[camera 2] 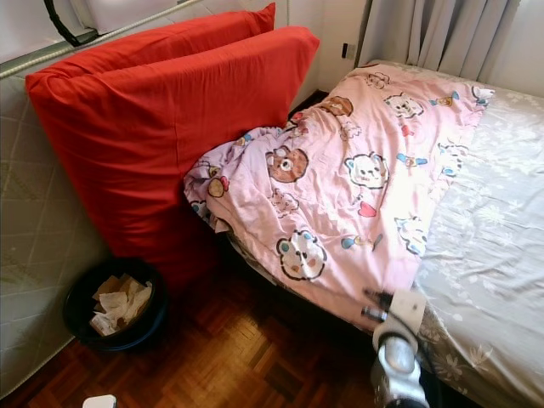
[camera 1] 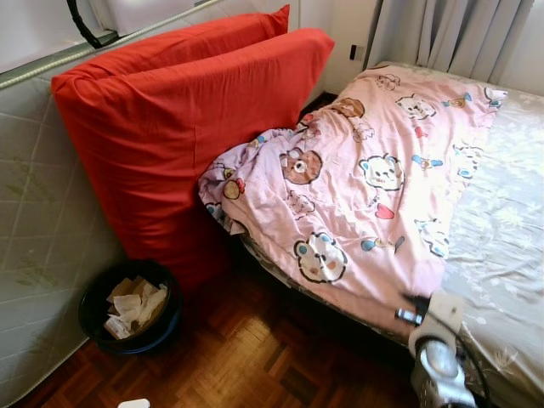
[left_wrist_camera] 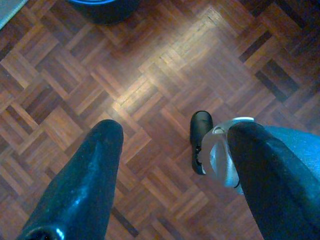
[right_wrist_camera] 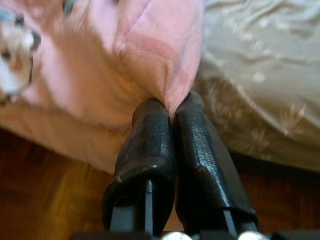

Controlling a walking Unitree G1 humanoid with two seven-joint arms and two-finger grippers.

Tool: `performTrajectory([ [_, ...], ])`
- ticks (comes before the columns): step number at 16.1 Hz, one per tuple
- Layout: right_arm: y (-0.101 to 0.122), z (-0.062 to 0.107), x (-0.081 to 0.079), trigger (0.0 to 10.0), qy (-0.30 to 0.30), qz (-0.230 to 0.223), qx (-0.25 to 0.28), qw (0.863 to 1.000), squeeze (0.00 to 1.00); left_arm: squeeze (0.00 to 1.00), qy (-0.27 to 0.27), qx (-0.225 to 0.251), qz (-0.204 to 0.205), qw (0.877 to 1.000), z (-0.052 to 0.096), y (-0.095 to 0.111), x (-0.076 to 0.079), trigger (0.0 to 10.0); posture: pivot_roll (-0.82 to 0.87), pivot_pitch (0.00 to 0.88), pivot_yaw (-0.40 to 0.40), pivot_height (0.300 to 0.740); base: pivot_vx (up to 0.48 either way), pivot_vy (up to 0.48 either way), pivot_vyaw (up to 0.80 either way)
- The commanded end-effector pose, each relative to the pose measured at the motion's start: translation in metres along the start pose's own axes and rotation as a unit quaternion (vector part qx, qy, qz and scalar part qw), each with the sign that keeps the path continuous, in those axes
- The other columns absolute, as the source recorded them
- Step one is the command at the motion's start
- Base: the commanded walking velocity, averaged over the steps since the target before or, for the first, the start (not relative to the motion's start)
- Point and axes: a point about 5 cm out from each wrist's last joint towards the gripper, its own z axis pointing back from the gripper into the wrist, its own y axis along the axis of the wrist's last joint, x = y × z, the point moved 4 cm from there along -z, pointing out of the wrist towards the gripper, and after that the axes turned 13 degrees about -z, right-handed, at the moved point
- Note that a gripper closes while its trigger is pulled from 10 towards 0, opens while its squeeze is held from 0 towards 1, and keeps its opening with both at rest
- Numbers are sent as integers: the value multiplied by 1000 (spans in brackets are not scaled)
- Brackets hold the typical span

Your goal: Clean up the room

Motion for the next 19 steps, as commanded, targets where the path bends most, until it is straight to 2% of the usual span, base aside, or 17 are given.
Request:
performTrajectory([
  [1, -21, 5, 6, 10000, 0, 20, -43, 999, 0, 0, 0, -17, -1, 1000, 3, -10, -2, 10000, 26, 106, 22, 740, 0, 0, 0],
  [4, -42, 11, 6, 10000, 17, 33, -88, 995, 0, 0, -1, -16, -1, 1000, 3, -10, -1, 10000, 26, 108, 23, 740, 0, 0, 0],
  [9, -56, 15, 21, 10000, -14, -24, -123, 992, 0, 0, -2, -15, -2, 1000, 3, -10, 1, 10000, 28, 108, 22, 740, 0, 0, 0],
  [10, -57, 16, 25, 10000, -16, -36, -126, 991, 1000, 0, -1, -14, -3, 1000, 3, -10, 1, 10000, 30, 107, 21, 740, 0, 0, 0],
  [15, -59, 17, 35, 10000, -33, -66, -130, 989, 1000, 0, -2, -12, -3, 1000, 3, -9, 3, 10000, 30, 101, 22, 740, 0, 0, 0],
  [19, -64, 20, 35, 10000, -21, -61, -140, 988, 1000, 0, -6, -11, -5, 1000, 2, -7, 5, 10000, 25, 86, 23, 740, 0, 0, 0],
])
